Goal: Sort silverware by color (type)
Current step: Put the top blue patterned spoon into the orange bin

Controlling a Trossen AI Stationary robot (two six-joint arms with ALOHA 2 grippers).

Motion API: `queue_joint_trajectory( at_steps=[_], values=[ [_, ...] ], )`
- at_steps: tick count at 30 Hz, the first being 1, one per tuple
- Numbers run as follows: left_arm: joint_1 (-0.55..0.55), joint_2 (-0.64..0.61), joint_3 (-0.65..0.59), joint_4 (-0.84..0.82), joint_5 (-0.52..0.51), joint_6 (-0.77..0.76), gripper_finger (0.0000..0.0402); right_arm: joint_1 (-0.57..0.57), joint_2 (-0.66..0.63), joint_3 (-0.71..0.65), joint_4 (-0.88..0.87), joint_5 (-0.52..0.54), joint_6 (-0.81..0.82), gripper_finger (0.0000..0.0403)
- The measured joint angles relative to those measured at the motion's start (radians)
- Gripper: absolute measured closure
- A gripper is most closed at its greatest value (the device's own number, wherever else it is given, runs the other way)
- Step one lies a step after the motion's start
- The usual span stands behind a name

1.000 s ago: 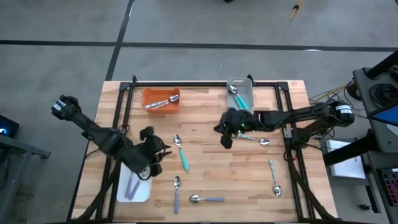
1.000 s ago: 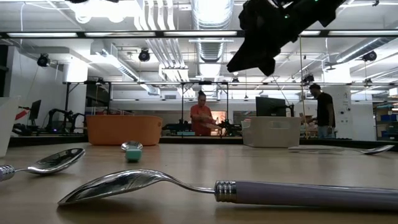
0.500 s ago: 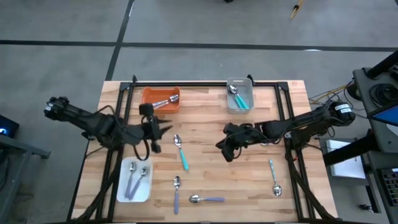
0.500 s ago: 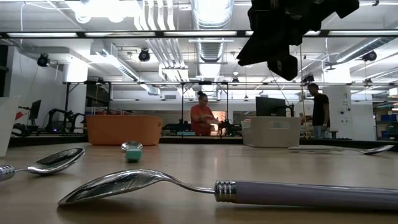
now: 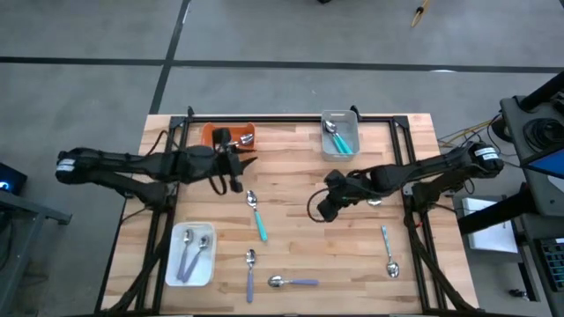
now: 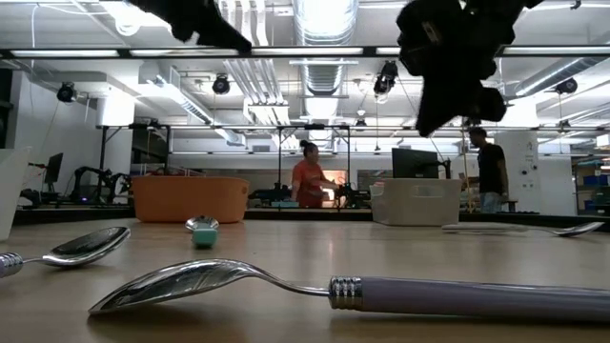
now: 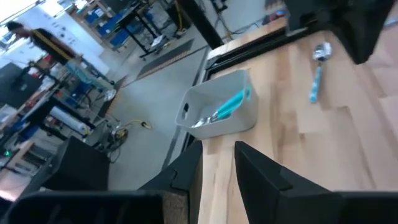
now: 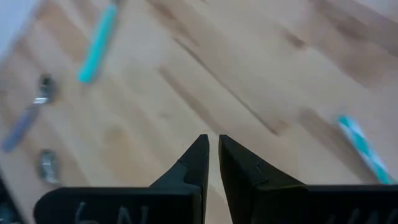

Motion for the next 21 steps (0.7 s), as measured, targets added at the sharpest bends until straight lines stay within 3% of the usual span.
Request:
queue_joint_trajectory(
  at_steps=[5, 10, 17, 21],
  values=[
    [0.095, -0.005, -0.078, 0.144, 0.074, -0.002, 0.0326, -0.06, 0.0, 0.026, -0.218, -0.02, 0.069, 0.0375],
    [0.143, -0.006, -0.114, 0.194, 0.08, -0.004, 0.0326, -0.145, 0.0, 0.025, -0.378, -0.087, 0.064, 0.0375],
    [0.185, -0.004, -0.119, 0.197, 0.08, -0.004, 0.0326, -0.216, 0.0, 0.024, -0.397, -0.093, -0.246, 0.0373],
    [0.212, -0.003, -0.119, 0.214, 0.08, 0.004, 0.0326, -0.272, 0.014, 0.024, -0.397, -0.075, -0.137, 0.036]
  ],
)
